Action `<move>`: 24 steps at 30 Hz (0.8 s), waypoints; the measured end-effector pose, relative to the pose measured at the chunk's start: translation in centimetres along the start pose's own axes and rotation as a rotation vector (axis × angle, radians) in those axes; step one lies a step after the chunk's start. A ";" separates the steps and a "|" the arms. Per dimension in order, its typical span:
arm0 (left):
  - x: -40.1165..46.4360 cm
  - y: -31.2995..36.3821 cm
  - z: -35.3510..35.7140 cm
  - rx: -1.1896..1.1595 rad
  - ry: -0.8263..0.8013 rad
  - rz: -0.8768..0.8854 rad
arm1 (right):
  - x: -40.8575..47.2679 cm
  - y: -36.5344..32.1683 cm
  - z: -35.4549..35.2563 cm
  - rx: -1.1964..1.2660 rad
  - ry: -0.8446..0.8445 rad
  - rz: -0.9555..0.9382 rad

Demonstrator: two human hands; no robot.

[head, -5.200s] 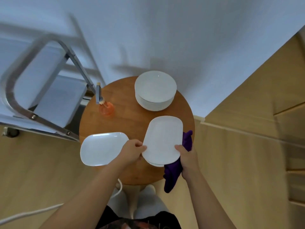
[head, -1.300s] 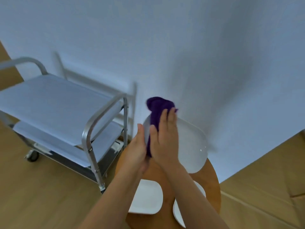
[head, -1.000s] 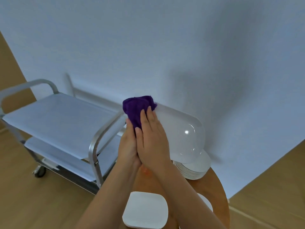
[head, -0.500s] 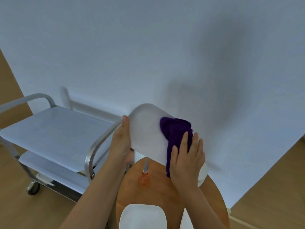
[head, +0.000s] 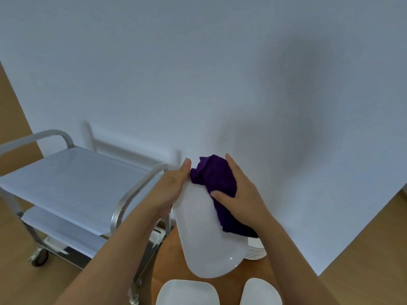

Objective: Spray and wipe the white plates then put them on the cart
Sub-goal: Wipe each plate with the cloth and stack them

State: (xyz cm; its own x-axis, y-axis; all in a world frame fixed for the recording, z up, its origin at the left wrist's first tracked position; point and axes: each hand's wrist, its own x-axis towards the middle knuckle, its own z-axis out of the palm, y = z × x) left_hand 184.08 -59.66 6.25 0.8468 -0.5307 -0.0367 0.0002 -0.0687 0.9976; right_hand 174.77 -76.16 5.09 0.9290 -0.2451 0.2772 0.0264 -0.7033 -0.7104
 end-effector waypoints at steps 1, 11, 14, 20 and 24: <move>0.2 0.0 -0.1 0.000 0.034 -0.014 | -0.3 0.2 0.4 0.071 0.008 0.038; -1.1 -3.0 1.4 -0.120 0.136 -0.077 | 0.0 1.8 3.6 0.645 0.717 0.333; -2.3 -5.2 3.6 -0.337 0.362 -0.043 | -0.2 2.1 4.3 0.724 0.775 0.396; -2.1 -5.2 2.9 -0.145 0.335 0.164 | -0.8 3.6 3.9 0.633 0.683 0.408; -1.4 -4.7 0.6 0.003 0.154 0.079 | -0.2 5.0 0.5 0.110 0.392 0.143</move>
State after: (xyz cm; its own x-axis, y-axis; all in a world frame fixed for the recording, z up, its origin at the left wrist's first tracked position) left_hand 182.58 -59.10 1.56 0.9155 -0.3989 0.0518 -0.0712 -0.0340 0.9969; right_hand 174.89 -79.23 1.17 0.7164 -0.5845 0.3810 -0.0333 -0.5741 -0.8181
